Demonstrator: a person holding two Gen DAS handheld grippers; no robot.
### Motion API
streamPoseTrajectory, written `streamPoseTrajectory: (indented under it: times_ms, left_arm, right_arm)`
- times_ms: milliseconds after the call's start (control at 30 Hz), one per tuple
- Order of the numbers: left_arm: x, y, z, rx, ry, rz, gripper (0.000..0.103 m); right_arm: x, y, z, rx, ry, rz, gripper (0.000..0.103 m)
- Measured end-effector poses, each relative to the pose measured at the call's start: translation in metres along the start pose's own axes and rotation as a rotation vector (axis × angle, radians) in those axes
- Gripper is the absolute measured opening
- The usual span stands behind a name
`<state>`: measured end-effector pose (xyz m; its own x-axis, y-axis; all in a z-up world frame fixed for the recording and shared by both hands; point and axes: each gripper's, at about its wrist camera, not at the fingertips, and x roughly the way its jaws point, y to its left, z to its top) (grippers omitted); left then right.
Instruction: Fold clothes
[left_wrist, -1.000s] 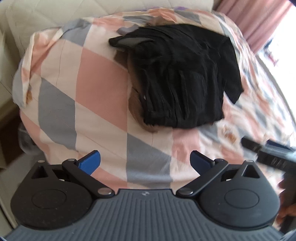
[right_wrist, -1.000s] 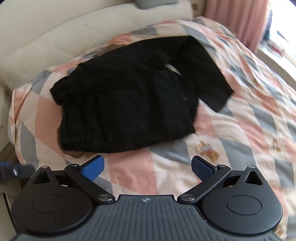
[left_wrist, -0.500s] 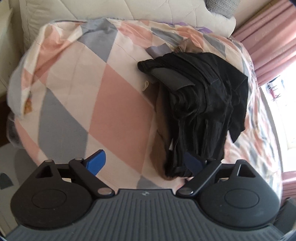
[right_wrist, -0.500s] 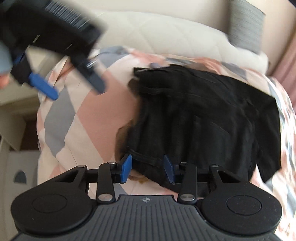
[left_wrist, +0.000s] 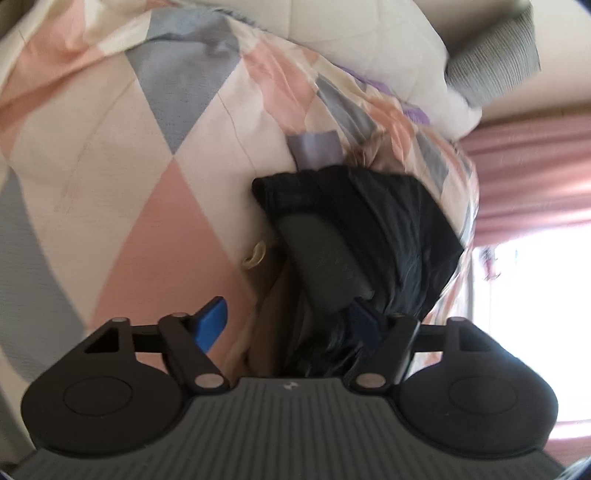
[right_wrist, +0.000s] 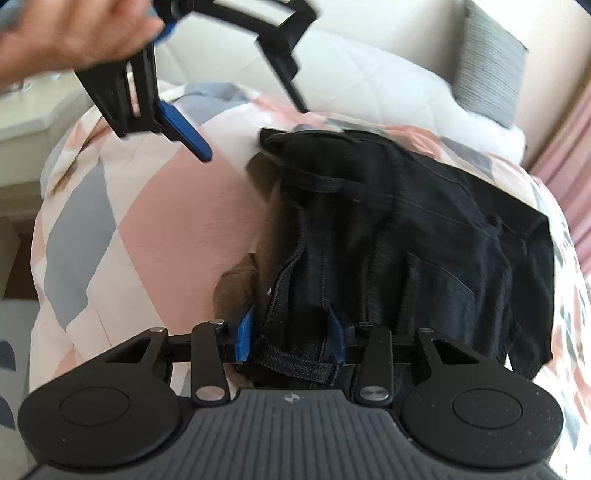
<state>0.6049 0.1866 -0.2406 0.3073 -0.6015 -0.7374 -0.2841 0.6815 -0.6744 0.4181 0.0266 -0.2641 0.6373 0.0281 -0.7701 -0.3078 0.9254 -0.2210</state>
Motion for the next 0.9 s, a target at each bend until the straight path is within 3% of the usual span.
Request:
streamPoseTrajectory:
  times_ms: [133,200,267,333,400,467,667,900]
  left_arm:
    - [0.02,0.004,0.013,-0.091,0.01,-0.063,0.067]
    - [0.028,0.003,0.017,-0.119,0.018,-0.085,0.057]
    - [0.038,0.0,0.019,-0.129,0.04,-0.089,0.033]
    - [0.045,-0.004,0.019,-0.121,0.051,-0.064,0.033]
    - [0.042,-0.012,0.018,-0.079,0.027,-0.04,0.029]
    - [0.028,-0.027,0.013,0.004,-0.031,-0.023,0.014]
    - [-0.01,-0.097,-0.017,0.258,-0.136,-0.036,0.007]
    - [-0.056,-0.168,-0.091,0.431,-0.154,-0.199,0.006]
  right_arm:
    - [-0.002,-0.004,0.003,0.014,0.005,-0.005,0.038]
    - [0.0,-0.003,0.005,0.01,0.009,-0.009,0.038]
    - [0.003,-0.001,0.005,-0.008,0.021,-0.022,0.043]
    - [0.005,0.001,0.005,-0.026,0.025,-0.033,0.044]
    - [0.001,0.0,0.004,-0.028,0.02,-0.026,0.032]
    - [-0.006,-0.004,0.004,-0.021,0.01,-0.033,0.008]
    - [-0.072,-0.058,-0.002,0.199,-0.101,0.002,0.006]
    - [-0.184,-0.135,-0.036,0.41,-0.242,-0.072,0.005]
